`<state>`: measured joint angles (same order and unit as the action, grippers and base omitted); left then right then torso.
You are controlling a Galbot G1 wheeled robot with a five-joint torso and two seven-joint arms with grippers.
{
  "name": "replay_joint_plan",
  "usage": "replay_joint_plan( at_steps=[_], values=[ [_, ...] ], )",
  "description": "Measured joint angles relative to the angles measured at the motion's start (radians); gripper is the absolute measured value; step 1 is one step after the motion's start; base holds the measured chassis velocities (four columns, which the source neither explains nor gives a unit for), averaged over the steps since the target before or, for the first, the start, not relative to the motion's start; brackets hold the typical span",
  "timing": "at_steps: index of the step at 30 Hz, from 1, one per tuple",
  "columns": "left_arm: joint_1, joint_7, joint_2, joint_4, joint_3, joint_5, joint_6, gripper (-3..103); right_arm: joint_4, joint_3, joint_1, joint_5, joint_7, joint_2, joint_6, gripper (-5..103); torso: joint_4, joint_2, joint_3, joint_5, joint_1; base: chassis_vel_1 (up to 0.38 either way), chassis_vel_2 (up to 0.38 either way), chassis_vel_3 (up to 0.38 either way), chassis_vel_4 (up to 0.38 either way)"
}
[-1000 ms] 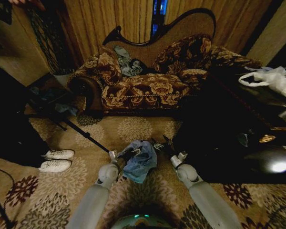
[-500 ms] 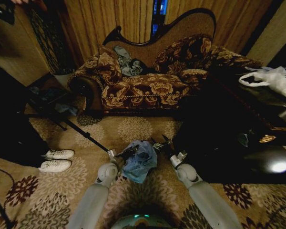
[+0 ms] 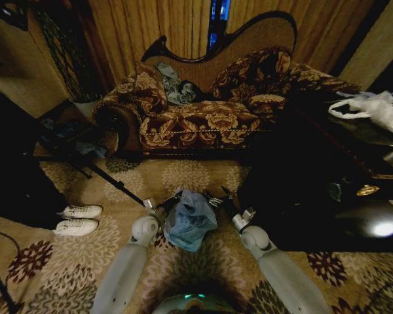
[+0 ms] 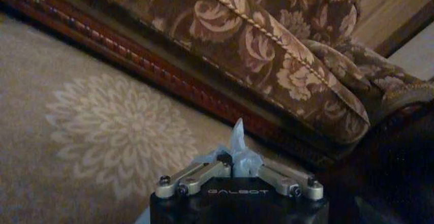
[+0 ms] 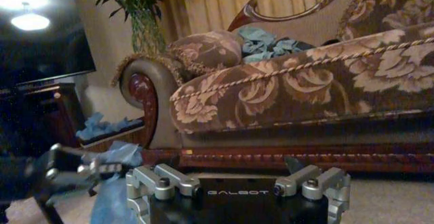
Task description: Place a garbage bag over the trash bin.
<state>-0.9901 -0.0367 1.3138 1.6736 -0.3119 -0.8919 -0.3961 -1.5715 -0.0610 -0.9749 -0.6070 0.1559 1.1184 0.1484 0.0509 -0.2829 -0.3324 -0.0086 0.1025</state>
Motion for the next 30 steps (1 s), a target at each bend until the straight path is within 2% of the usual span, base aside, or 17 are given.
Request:
replay_joint_plan(
  at_steps=[9,16,18,20,23,24,27,28,30],
  values=[
    [0.064,-0.007,0.009,-0.074,0.002,-0.001,0.025,0,-0.004,0.001,0.002,0.010,-0.001,0.002,0.001,100,-0.0001,0.000,0.000,0.0000,0.000,0.000,0.000,0.000,0.000],
    [0.076,-0.015,0.019,-0.089,0.008,0.002,0.037,0,-0.139,0.002,-0.044,-0.028,-0.058,-0.024,-0.040,100,-0.0001,0.000,0.000,-0.0001,0.000,0.000,0.000,0.000,0.000],
    [0.072,-0.018,0.022,-0.083,0.013,0.003,0.037,0,-0.197,0.013,-0.076,-0.037,-0.099,-0.038,-0.056,102,-0.0001,0.000,0.000,0.0001,0.000,0.000,0.000,0.000,0.000],
    [0.070,-0.019,0.024,-0.079,0.015,0.004,0.038,0,-0.238,0.018,-0.100,-0.046,-0.121,-0.046,-0.071,99,0.0001,0.000,0.000,0.0001,0.000,0.000,0.000,0.000,0.000],
    [0.067,-0.021,0.024,-0.074,0.015,0.005,0.038,0,-0.332,0.029,-0.160,-0.096,-0.160,-0.071,-0.121,88,-0.0001,0.000,0.000,0.0000,0.000,0.000,0.000,0.000,0.000],
    [0.067,-0.021,0.024,-0.074,0.015,0.005,0.038,0,-0.332,0.029,-0.160,-0.096,-0.160,-0.071,-0.121,88,-0.0001,0.000,0.000,0.0000,0.000,0.000,0.000,0.000,0.000],
    [0.062,-0.022,0.024,-0.070,0.013,0.006,0.039,0,-0.394,0.053,-0.223,-0.146,-0.171,-0.107,-0.181,76,0.0001,0.000,0.000,0.0000,0.000,0.000,0.000,0.000,0.000],
    [0.062,-0.022,0.024,-0.070,0.013,0.006,0.039,0,-0.394,0.053,-0.223,-0.146,-0.171,-0.107,-0.181,76,0.0001,0.000,0.000,0.0000,0.000,0.000,0.000,0.000,0.000],
    [0.060,-0.024,0.027,-0.069,0.012,0.007,0.039,0,-0.393,0.080,-0.234,-0.147,-0.177,-0.112,-0.187,68,0.0001,0.000,0.000,0.0000,0.000,0.000,0.000,0.000,0.000]
  ],
)
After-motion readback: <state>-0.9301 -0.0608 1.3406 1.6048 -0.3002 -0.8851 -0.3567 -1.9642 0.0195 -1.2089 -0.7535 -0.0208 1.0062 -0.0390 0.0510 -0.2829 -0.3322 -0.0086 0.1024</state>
